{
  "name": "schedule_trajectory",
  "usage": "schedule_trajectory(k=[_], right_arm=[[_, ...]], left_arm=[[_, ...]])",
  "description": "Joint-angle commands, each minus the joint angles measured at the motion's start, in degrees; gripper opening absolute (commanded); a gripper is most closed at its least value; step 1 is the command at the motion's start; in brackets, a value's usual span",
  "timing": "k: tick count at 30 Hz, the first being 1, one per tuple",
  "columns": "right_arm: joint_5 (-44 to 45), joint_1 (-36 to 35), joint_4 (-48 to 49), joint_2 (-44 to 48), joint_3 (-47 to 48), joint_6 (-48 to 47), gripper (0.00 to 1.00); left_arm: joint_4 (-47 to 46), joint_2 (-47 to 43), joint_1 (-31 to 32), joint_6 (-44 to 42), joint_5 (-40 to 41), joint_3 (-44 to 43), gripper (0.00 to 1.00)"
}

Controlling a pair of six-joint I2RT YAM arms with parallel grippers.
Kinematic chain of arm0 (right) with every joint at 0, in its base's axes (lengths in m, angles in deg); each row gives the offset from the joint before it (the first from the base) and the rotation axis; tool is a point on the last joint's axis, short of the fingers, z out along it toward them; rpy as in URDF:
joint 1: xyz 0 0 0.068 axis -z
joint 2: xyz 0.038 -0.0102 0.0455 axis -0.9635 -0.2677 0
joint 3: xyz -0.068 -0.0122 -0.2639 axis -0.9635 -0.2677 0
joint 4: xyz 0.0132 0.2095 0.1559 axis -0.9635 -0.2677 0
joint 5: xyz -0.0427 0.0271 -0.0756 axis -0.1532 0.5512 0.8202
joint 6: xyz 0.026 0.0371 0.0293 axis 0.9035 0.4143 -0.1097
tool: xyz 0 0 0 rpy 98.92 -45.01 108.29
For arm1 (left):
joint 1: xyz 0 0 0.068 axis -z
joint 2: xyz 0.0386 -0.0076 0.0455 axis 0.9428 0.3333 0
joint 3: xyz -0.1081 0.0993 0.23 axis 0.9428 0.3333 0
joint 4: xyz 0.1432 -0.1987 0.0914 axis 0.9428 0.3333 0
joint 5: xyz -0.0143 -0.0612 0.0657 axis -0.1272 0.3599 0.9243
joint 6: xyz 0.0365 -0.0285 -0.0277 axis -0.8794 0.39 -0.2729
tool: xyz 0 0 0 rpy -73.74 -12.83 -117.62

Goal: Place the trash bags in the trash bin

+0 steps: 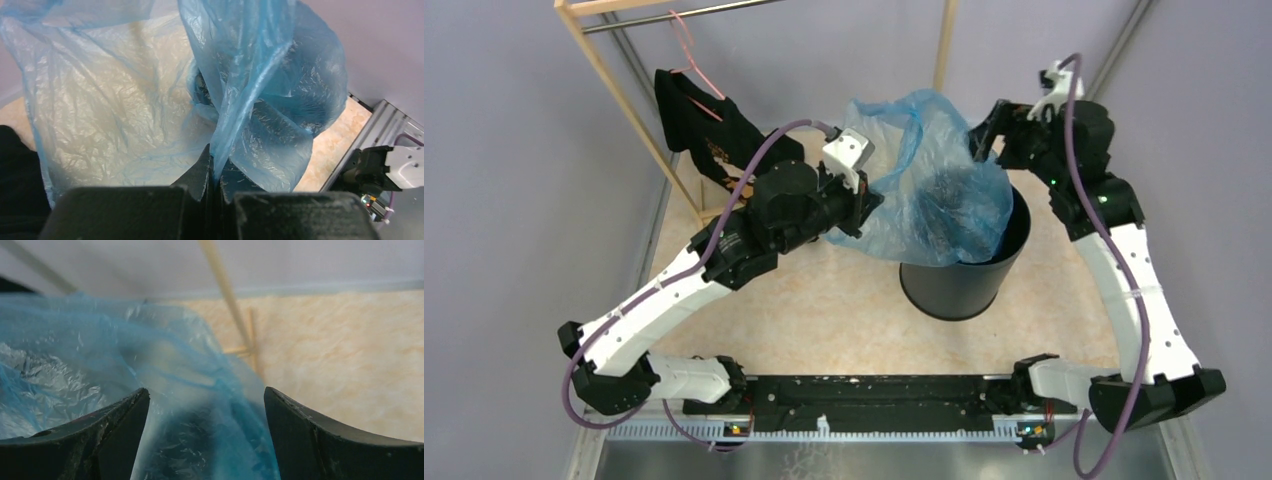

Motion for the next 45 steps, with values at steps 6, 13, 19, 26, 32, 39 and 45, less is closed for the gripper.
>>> schedule_trajectory(k=[6, 13, 19, 26, 32, 39, 45], right_arm=[[-16.9, 0.54, -2.28, 2.85, -10.86, 2.08, 0.61], [-20.08, 0.53, -3.77, 9.92, -19.37, 5.02, 0.47], [-13.27, 0.53, -5.2, 8.83, -24.76, 3.4, 0.43], [-11.36, 0.53, 3.94, 0.57, -30.28, 4.84, 0.39], [-9.47, -5.24, 9.4, -3.11, -30.88, 7.79, 0.38], [-14.51, -11.58, 24.67, -5.98, -37.38, 17.85, 0.39], [-20.4, -15.83, 37.18, -11.4, -37.76, 23.62, 0.39]], left_arm=[[-4.73, 1.37, -0.13, -1.23, -8.51, -5.69, 0.0], [-9.85, 3.74, -0.13, -1.56, -13.08, -9.86, 0.0], [-10.68, 8.45, -0.13, -0.2, -16.51, -12.84, 0.0], [-10.87, 13.6, -0.13, 4.43, -20.71, -13.33, 0.0], [-10.0, 14.84, -0.14, 7.47, -20.13, -10.49, 0.0], [-10.14, 9.43, -0.13, 8.8, -17.24, -4.62, 0.0], [-7.95, 6.48, -0.18, 8.29, -15.44, -4.22, 0.0]])
